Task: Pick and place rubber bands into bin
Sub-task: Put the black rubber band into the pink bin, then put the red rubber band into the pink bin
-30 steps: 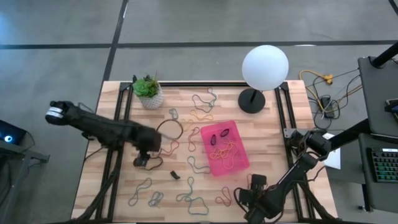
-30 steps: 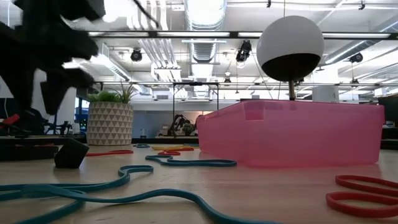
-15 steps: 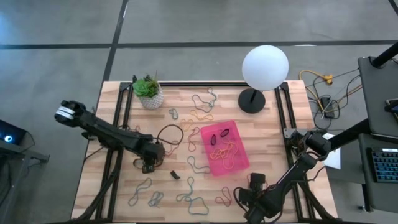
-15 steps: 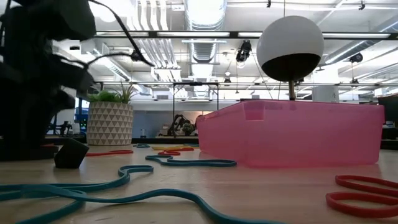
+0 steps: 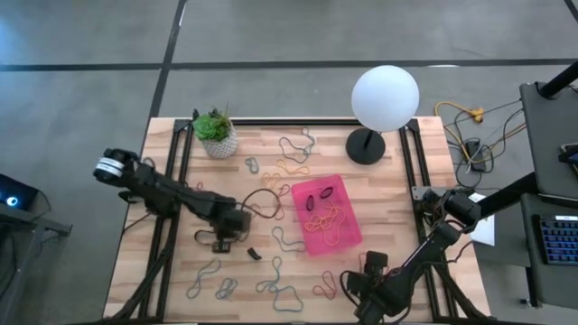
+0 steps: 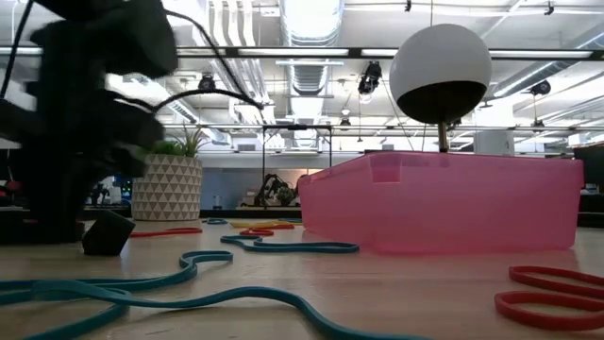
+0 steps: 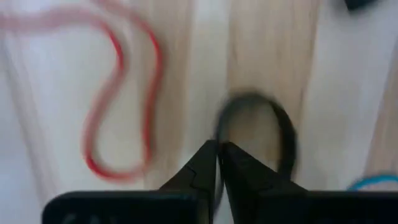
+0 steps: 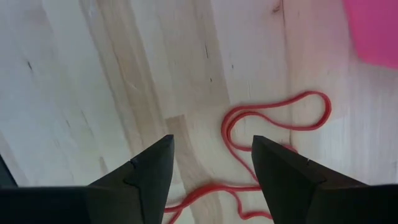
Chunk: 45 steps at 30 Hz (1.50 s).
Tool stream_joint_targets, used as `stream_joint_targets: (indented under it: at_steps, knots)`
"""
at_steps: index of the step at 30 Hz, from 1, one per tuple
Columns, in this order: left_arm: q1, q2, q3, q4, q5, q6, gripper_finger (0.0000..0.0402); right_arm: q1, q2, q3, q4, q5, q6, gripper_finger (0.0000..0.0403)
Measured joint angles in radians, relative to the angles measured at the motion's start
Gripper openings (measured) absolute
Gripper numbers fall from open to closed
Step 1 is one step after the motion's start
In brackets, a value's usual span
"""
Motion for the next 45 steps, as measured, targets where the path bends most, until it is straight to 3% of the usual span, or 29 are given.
stream_joint_targets:
  at_steps: [5, 11, 17, 23, 27, 30, 36, 40, 45]
  knots:
    - [0.162, -0.026, 0.184, 0.008, -0.142, 0.267, 0.0001, 0.004, -0.001, 0.0, 0.0, 0.0, 0.0, 0.0203]
    - [0.321, -0.021, 0.499, 0.06, -0.102, 0.484, 0.0, 0.008, -0.002, 0.0, -0.001, 0.0, 0.065, 0.0203]
    - [0.34, 0.032, 0.7, 0.039, -0.054, 0.529, 0.0, 0.008, -0.001, -0.001, 0.0, 0.043, 0.166, 0.0203]
    - [0.306, 0.164, 0.73, 0.193, 0.098, 0.454, 0.0, 0.006, 0.007, -0.003, 0.003, 0.094, 0.189, 0.0203]
    - [0.298, 0.337, 0.74, 0.29, 0.099, 0.405, 0.0006, 0.006, 0.007, -0.007, 0.003, 0.105, 0.19, 0.0203]
    - [0.29, 0.419, 0.799, 0.286, 0.097, 0.399, 0.0034, 0.006, 0.007, -0.007, 0.004, 0.106, 0.19, 0.0203]
    - [0.28, 0.438, 0.861, 0.178, 0.097, 0.402, 0.0116, 0.006, 0.007, -0.007, 0.005, 0.106, 0.233, 0.0203]
    - [0.282, 0.355, 0.849, -0.053, 0.071, 0.422, 0.016, 0.006, 0.007, -0.007, 0.005, 0.108, 0.236, 0.0203]
    - [0.274, 0.237, 0.721, -0.291, 0.076, 0.614, 0.0176, 0.006, 0.008, -0.012, 0.006, 0.118, 0.123, 0.0203]
